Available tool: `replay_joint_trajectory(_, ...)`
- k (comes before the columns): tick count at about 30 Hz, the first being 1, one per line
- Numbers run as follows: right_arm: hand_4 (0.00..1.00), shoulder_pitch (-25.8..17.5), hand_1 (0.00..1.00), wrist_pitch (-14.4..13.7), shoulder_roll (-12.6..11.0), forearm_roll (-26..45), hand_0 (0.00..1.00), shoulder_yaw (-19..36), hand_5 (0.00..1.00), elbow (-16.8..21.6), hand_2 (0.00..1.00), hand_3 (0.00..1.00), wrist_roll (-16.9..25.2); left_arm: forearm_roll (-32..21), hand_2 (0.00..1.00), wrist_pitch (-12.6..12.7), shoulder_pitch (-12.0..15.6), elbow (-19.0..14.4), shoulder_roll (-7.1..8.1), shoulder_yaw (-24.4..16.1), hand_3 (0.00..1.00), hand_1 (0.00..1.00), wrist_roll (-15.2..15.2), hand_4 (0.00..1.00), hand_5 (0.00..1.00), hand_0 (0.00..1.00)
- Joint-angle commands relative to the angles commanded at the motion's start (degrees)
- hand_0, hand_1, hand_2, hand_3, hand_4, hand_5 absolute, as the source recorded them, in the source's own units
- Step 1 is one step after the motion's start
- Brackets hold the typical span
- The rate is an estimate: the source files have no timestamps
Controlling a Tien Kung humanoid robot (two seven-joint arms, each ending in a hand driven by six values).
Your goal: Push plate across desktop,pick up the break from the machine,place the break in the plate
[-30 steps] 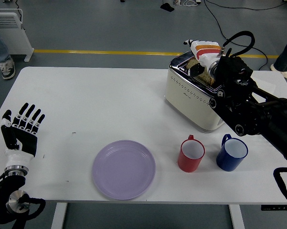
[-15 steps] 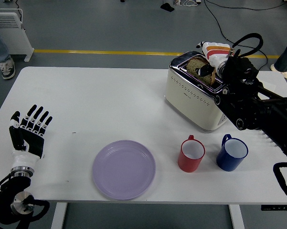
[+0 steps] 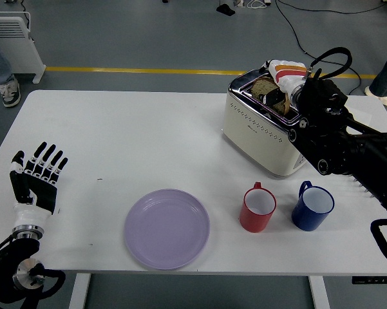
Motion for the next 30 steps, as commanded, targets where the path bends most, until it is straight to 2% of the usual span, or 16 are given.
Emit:
replay_joint_trajectory(5,0.708,0.39,0.626,0.59,0.0,0.83,0.564,-0.81,0.189,-0.99,0.602,0.705,0.13,0.05,0.768,0.05,0.05,0.08,0.0,-0.04,0.73,0.76,-0.02,0.552,0.998,0.781)
replay_joint_trajectory(6,0.683,0.43,0.557,0.63,0.0,1.13,0.472,-1.11,0.179,-0.92,0.553,0.664,0.14,0.04,0.767,0.04,0.11,0.18,0.0,0.0,0.73,0.76,-0.03,0.553,0.998,0.782)
replay_joint_trajectory(11,0.683,0.75,0.557,0.69,0.0,1.8,0.472,-1.79,0.179,-0.8,0.553,0.664,0.21,0.03,0.767,0.04,0.19,0.34,0.0,0.17,0.73,0.76,-0.04,0.553,0.998,0.782)
replay_joint_trajectory(12,0.656,0.8,0.486,0.69,0.0,1.82,0.385,-1.88,0.162,-0.78,0.493,0.612,0.2,0.03,0.766,0.04,0.2,0.35,0.0,0.18,0.729,0.76,-0.04,0.551,0.998,0.781)
replay_joint_trajectory(17,0.656,1.1,0.486,0.36,0.0,0.89,0.385,-2.67,0.162,-0.49,0.493,0.612,-0.14,0.04,0.766,0.02,0.19,0.39,0.0,0.33,0.729,0.76,-0.07,0.551,0.998,0.781)
replay_joint_trajectory(18,0.631,1.16,0.389,0.33,0.0,0.52,0.3,-2.82,0.16,-0.4,0.439,0.518,-0.24,0.02,0.766,0.02,0.2,0.4,0.0,0.33,0.729,0.758,-0.09,0.551,0.998,0.781)
replay_joint_trajectory(21,0.631,1.39,0.389,0.29,0.0,-0.42,0.3,-3.24,0.16,-0.11,0.439,0.518,-0.5,-0.02,0.766,0.01,0.24,0.41,0.0,0.3,0.729,0.758,-0.1,0.551,0.998,0.781)
replay_joint_trajectory(23,0.631,1.62,0.389,0.94,0.0,-1.46,0.3,-3.46,0.16,0.17,0.439,0.518,-0.95,-0.02,0.766,0.01,0.34,0.4,0.0,0.25,0.729,0.758,-0.11,0.551,0.998,0.781)
replay_joint_trajectory(24,0.609,1.66,0.321,1.1,0.0,-1.65,0.225,-3.5,0.159,0.23,0.398,0.475,-1.04,-0.02,0.766,0.01,0.36,0.4,0.0,0.23,0.729,0.758,-0.11,0.551,0.998,0.781)
replay_joint_trajectory(29,0.609,1.94,0.321,2.82,0.0,-4.25,0.225,-3.0,0.159,2.32,0.398,0.475,-2.32,-0.06,0.766,-0.01,0.43,0.36,0.0,0.17,0.729,0.758,-0.14,0.551,0.998,0.781)
replay_joint_trajectory(30,0.602,1.96,0.282,3.52,0.0,-5.06,0.19,-2.67,0.17,3.46,0.37,0.457,-2.79,-0.05,0.765,-0.02,0.4,0.35,0.0,0.11,0.729,0.757,-0.15,0.552,0.998,0.781)
